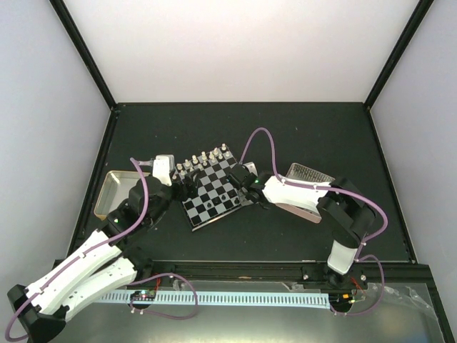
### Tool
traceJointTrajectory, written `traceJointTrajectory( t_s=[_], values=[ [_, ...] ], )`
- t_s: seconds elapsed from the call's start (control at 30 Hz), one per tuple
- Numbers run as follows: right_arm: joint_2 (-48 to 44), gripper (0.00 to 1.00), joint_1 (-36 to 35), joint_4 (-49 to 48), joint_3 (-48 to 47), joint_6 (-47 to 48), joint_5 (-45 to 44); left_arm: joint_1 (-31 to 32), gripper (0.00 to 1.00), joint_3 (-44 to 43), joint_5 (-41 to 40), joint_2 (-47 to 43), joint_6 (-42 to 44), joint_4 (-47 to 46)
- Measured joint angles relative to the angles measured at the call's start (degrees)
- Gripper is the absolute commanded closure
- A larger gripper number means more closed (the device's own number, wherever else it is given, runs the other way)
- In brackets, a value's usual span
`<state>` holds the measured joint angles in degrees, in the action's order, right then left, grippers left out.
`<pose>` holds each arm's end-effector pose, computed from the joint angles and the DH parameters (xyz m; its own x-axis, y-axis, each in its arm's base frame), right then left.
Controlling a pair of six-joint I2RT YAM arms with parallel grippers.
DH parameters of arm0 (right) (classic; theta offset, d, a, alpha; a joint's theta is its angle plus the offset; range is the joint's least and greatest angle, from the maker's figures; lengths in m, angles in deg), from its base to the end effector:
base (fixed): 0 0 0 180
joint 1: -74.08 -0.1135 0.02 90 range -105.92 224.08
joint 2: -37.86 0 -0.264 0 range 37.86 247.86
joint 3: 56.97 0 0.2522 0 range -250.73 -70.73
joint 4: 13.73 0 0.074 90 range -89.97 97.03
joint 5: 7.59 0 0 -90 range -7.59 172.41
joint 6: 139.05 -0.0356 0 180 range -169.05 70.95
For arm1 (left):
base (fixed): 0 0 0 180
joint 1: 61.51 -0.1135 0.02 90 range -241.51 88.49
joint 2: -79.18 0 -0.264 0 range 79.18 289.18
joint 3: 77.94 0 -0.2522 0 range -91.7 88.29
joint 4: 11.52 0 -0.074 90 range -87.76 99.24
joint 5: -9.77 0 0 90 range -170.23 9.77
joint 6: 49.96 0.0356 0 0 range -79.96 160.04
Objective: Set up the chess pieces on the board
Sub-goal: Place the chess piece on the chessboard.
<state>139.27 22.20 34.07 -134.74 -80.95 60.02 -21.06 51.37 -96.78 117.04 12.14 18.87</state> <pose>0.2189 0.2570 0.1698 -0.8417 -0.2811 -0.4610 -0.2448 0.9597 -0.1384 0.1288 -0.0965 0.2989 -0.3972 -0.2508 -0.8828 0.2595 0.8920 -0.3702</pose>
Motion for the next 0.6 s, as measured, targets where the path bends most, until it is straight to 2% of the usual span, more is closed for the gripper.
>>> traceJointTrajectory(
  t_s=[0.17,0.3,0.43,0.6],
  values=[
    [0.2,0.84,0.0,-2.0,0.0,-0.2,-0.1,0.0,0.05,0.0,0.2,0.0,0.3,-0.1],
    [0.8,0.79,0.0,-2.6,0.1,-0.3,-0.8,-0.2,0.05,0.0,0.3,0.0,0.3,-0.1],
    [0.9,0.7,0.0,-2.8,0.5,-0.7,-1.5,-0.3,0.05,0.0,0.3,0.0,0.3,-0.1],
    [0.5,0.66,0.0,-2.8,0.9,-1.2,-1.5,-0.3,0.05,0.0,0.6,0.2,0.3,-0.2]
  ],
)
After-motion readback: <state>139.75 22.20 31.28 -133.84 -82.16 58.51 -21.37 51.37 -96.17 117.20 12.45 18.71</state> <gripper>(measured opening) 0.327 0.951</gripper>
